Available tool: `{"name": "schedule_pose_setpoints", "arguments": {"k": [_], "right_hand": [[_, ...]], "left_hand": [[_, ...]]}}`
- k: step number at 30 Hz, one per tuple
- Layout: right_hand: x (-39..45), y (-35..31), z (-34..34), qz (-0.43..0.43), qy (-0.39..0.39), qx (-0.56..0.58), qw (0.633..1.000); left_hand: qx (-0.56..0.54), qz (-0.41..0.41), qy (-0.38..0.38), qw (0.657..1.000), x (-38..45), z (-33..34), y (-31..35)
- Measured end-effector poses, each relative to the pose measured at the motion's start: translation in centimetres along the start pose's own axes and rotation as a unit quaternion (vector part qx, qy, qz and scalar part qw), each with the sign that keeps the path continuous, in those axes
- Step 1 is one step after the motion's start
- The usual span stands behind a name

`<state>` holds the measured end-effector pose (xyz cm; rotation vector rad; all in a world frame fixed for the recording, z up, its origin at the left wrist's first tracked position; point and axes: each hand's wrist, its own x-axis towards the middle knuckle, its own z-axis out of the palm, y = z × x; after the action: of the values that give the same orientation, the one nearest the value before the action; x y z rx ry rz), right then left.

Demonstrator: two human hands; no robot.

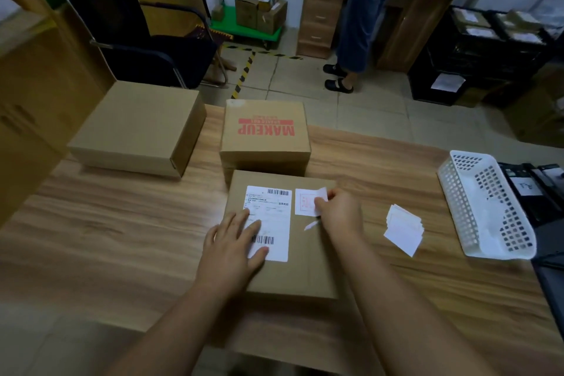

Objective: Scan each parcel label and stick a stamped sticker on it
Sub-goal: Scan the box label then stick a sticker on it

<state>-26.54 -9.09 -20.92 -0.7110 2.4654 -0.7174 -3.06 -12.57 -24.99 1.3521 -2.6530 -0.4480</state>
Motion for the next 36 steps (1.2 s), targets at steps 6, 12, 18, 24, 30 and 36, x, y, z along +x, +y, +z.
{"name": "schedule_pose_setpoints", "arguments": {"k": [6,12,18,24,30,36], "right_hand": [[0.9,2.4,-2.7,0.068,0.034,-0.099,0.992],[-0.7,1.7,0.8,-0.224,-0.004,-0.178,0.958],[-2.3,1.6,3.1,-0.278,-0.083,-0.297,0.910],[-4.3,4.2,0.9,-0.223,-0.082,-0.263,0.935],[-9.4,8.8,-1.8,-0.279,-0.055,-0.208,0.936],[-11.1,11.1,-2.4,-0.138,-0.084,-0.058,0.985]], "left_hand": [[0.004,0.001,-0.011,1.000,-0.1,0.3,0.1],[0.006,0.000,0.002,1.000,-0.2,0.5,0.0],[0.013,0.001,0.015,1.000,-0.1,0.9,0.0],[-0.001,-0.015,-0.027,1.000,-0.5,0.0,0.5],[-0.013,0.001,-0.062,0.998,-0.6,-1.2,0.3],[-0.092,-0.079,-0.047,0.992,-4.5,-2.4,-3.7]]}}
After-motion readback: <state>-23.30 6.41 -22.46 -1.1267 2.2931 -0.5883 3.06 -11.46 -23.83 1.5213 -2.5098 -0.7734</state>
